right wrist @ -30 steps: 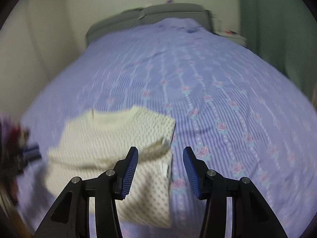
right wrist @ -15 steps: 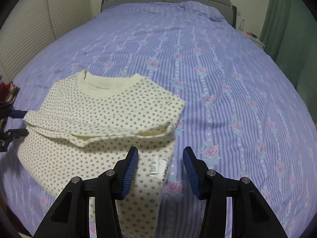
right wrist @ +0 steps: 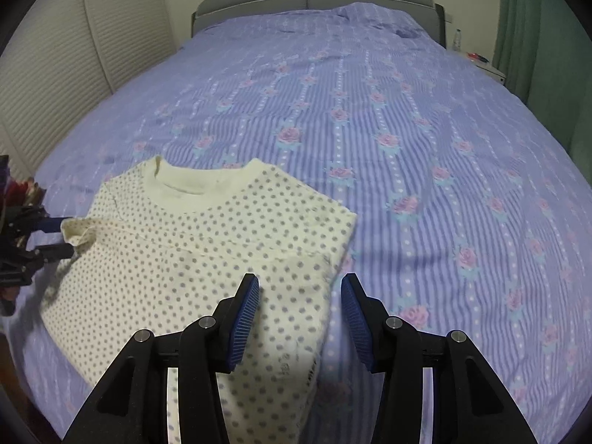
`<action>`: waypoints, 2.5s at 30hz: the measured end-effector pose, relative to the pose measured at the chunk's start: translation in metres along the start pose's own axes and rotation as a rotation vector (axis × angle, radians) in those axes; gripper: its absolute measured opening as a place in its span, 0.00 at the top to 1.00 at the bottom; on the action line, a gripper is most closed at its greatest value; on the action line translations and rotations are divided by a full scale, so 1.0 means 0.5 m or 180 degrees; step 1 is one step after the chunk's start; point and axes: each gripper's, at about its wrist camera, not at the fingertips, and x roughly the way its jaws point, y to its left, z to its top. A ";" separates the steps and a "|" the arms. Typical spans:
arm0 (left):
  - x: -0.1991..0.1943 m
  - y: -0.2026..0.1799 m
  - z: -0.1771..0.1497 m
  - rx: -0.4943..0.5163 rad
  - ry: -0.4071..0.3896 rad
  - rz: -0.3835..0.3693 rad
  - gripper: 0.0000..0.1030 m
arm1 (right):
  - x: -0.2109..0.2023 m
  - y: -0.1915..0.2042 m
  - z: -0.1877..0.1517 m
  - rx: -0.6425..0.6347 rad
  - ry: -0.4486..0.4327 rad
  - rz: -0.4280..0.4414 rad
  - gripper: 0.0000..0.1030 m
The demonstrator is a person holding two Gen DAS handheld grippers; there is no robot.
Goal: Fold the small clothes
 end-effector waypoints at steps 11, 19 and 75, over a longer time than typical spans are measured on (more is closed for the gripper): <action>-0.018 0.015 0.001 -0.0253 -0.0126 0.0140 0.83 | 0.004 -0.009 -0.002 0.0206 -0.0054 0.0076 0.69; -0.062 0.011 0.012 -0.0429 -0.0450 0.0143 0.91 | -0.026 -0.020 -0.007 0.0358 -0.0250 0.0012 0.93; -0.127 -0.045 -0.164 -0.1969 -0.0735 0.0381 0.43 | -0.165 -0.025 -0.178 0.0875 -0.0628 -0.0009 0.41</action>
